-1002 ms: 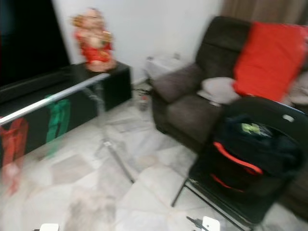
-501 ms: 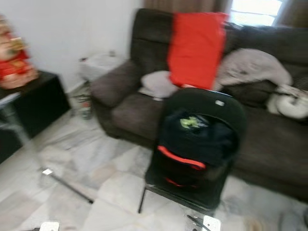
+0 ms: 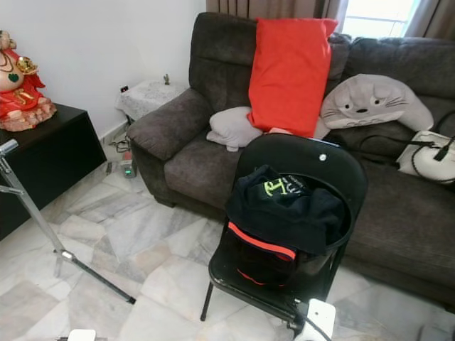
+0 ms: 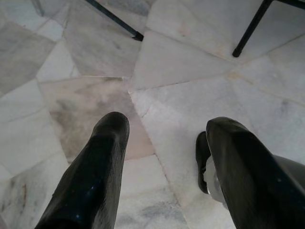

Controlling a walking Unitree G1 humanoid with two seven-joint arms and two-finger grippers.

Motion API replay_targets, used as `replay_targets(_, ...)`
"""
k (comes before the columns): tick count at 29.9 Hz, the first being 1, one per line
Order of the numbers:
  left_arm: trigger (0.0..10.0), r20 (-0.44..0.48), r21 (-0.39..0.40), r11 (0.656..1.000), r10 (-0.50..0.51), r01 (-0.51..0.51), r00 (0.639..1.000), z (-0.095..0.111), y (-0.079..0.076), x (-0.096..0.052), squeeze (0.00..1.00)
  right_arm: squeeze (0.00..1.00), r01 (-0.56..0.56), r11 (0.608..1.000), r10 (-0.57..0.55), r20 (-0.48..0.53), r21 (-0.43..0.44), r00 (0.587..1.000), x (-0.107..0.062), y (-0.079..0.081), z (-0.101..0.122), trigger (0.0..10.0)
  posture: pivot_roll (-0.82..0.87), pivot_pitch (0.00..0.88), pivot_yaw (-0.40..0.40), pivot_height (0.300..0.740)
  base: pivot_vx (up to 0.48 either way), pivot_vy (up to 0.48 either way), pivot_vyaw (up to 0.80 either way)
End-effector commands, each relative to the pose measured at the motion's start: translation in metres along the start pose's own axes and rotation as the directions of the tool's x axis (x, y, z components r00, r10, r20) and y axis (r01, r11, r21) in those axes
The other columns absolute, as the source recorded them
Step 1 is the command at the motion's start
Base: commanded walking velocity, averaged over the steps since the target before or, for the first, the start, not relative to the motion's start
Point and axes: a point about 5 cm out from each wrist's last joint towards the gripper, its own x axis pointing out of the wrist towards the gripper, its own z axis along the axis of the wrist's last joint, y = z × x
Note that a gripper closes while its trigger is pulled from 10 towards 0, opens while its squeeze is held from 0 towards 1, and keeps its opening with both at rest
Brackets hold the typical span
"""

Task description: Hang hanger

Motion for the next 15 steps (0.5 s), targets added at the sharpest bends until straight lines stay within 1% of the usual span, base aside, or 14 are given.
replay_targets(1,10.0,-0.024,-0.005,1.0,0.011,-0.011,1.0,-0.007,0.002,-0.002,0.0,0.0,0.01,1.0,-0.01,0.073,-0.002,0.997,-0.001,-0.003,0.007,10.0,0.05,0.0,0.002,0.74,0.0,0.0,0.0)
replay_targets(4,10.0,-0.034,-0.004,1.0,0.012,-0.012,0.999,-0.009,0.003,-0.003,0.0,0.0,0.034,0.996,-0.04,0.085,0.077,0.996,-0.004,-0.01,0.005,10.0,0.03,0.0,-0.003,0.74,0.0,0.0,0.0)
replay_targets(5,10.0,-0.034,-0.004,1.0,0.012,-0.012,0.999,-0.009,0.003,-0.003,0.0,0.0,0.034,0.996,-0.04,0.085,0.077,0.996,-0.004,-0.01,0.005,10.0,0.03,0.0,-0.003,0.74,0.0,0.0,0.0)
replay_targets(6,10.0,-0.039,-0.001,1.0,0.01,-0.01,0.999,-0.01,0.003,-0.003,0.0,0.0,0.005,0.999,-0.01,0.121,0.041,0.993,-0.008,-0.01,0.004,10.0,0.03,0.0,-0.01,0.74,0.0,0.0,0.0)
replay_targets(7,10.0,-0.041,-0.002,1.0,0.009,-0.009,0.999,-0.011,0.003,-0.004,0.0,0.0,-0.042,0.998,0.051,0.185,-0.056,0.981,-0.015,-0.007,0.006,10.0,0.04,0.0,-0.015,0.74,0.0,0.0,0.0)
replay_targets(9,10.0,-0.042,-0.003,1.0,0.009,-0.01,0.999,-0.012,0.003,-0.004,0.0,0.0,-0.067,0.989,0.098,0.236,-0.135,0.967,-0.021,-0.004,0.008,10.0,0.04,0.0,-0.019,0.74,0.0,0.0,0.0)
replay_targets(10,10.0,-0.043,-0.002,1.0,0.01,-0.011,0.999,-0.012,0.003,-0.004,0.0,0.0,-0.072,0.979,0.126,0.287,-0.191,0.95,-0.028,-0.003,0.012,10.0,0.04,0.0,-0.019,0.74,0.0,0.0,0.0)
replay_targets(12,10.0,-0.044,-0.002,1.0,0.011,-0.011,0.999,-0.013,0.003,-0.004,0.0,0.0,-0.054,0.976,0.124,0.338,-0.209,0.933,-0.034,-0.005,0.019,10.0,0.03,0.0,-0.02,0.74,0.0,0.0,0.0)
replay_targets(14,10.0,-0.047,0.0,1.0,0.012,-0.012,0.999,-0.013,0.004,-0.004,0.0,0.0,-0.014,0.969,0.116,0.407,-0.245,0.906,-0.041,-0.008,0.035,10.0,0.03,0.0,-0.02,0.74,0.0,0.0,0.0)
replay_targets(15,10.0,-0.052,0.002,1.0,0.014,-0.014,0.999,-0.015,0.005,-0.005,0.0,0.0,0.022,0.964,0.108,0.466,-0.264,0.878,-0.046,-0.009,0.051,10.0,0.03,0.0,-0.019,0.74,0.0,0.0,0.0)
